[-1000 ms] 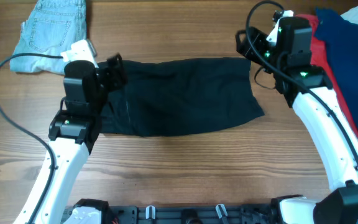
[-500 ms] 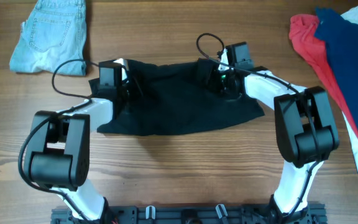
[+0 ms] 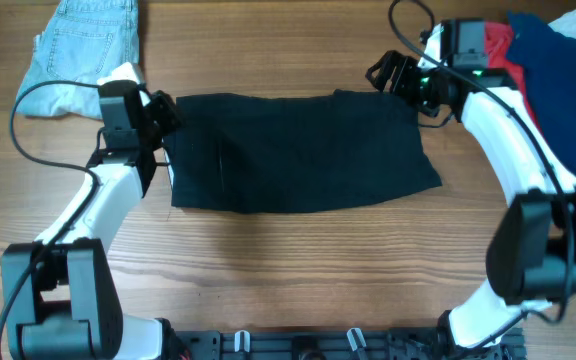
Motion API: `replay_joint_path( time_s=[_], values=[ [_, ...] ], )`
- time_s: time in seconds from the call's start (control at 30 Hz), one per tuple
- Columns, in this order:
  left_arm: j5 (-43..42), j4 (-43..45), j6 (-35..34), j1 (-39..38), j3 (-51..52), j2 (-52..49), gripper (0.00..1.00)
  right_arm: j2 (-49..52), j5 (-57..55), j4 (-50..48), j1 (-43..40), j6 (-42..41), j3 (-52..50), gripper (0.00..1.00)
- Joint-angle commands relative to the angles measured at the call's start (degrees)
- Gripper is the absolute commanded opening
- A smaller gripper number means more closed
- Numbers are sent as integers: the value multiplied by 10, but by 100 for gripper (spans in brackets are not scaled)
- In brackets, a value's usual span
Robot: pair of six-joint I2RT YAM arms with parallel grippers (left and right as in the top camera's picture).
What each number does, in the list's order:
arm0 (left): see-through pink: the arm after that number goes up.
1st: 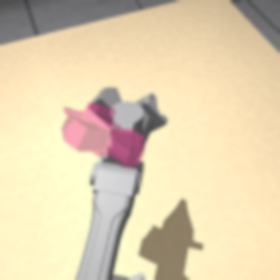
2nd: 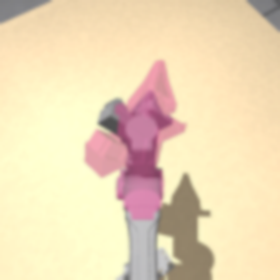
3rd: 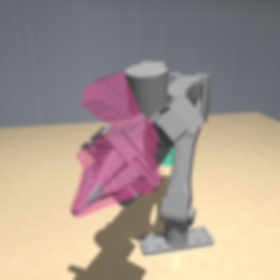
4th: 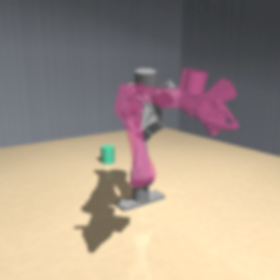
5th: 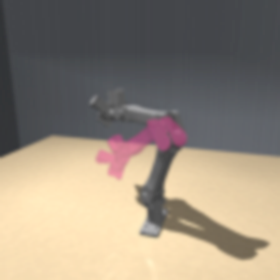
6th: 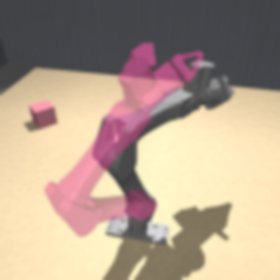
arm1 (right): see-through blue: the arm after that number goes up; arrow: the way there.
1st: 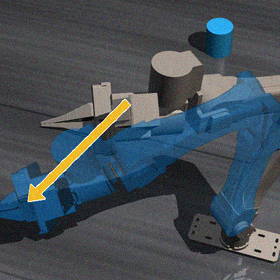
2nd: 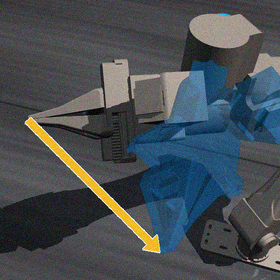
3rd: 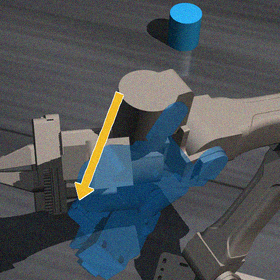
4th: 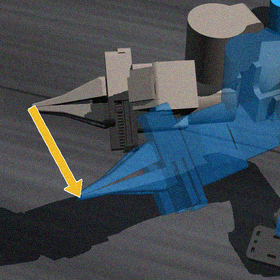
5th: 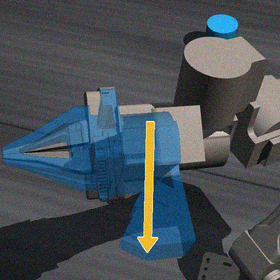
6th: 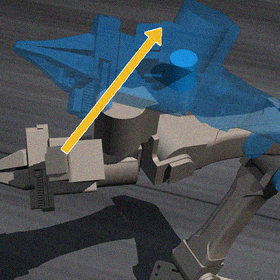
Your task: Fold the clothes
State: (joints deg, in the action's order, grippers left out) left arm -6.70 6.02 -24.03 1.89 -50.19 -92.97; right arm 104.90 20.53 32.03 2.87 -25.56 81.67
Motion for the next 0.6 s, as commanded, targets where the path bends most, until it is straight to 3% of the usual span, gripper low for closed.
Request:
replay_joint_path(
  time_s=[0.0,0.07,0.17,0.23,0.37,0.47,0.57],
  values=[
    [-53,-57,13,-49,-2,-10,11,-2,-12,38,5,38,-2,99],
    [-54,-98,13,-87,-2,-34,11,12,-12,85,5,24,-15,89],
    [-53,-155,10,-123,-2,-71,8,23,-16,164,5,17,-31,47],
    [-47,-182,-11,-120,-2,-75,4,23,-21,175,5,-10,-54,27],
    [-56,-273,-59,-85,-2,-76,4,25,-21,136,11,-33,-136,24],
    [-63,-322,-65,-55,-2,-76,4,25,-73,91,9,-133,-189,24],
    [-63,-384,-65,-5,-2,-76,4,26,-78,59,7,-157,-226,24]
  ],
)
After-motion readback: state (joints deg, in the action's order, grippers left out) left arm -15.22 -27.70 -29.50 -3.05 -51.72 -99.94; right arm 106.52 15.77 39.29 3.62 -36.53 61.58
